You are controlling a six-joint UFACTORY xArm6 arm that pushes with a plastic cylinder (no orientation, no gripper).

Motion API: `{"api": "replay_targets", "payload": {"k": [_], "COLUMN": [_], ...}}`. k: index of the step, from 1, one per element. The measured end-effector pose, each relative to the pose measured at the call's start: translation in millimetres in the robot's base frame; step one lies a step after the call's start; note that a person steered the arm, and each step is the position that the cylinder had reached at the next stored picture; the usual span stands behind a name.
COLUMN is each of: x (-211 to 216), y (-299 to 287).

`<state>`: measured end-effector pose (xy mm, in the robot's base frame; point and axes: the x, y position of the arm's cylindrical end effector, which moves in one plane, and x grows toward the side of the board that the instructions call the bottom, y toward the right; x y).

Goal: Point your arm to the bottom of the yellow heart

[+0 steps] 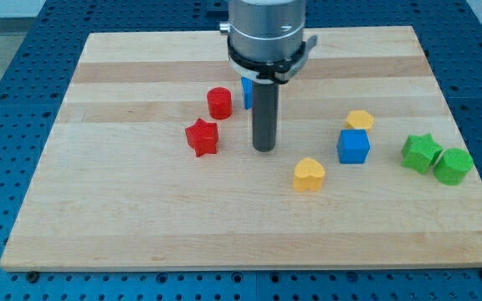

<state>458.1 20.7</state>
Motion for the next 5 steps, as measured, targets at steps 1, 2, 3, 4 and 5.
{"api": "replay_targets", "payload": {"k": [1,2,3,4,5], "x": [18,40,58,75,82], "y": [1,-14,-29,-33,-32]}}
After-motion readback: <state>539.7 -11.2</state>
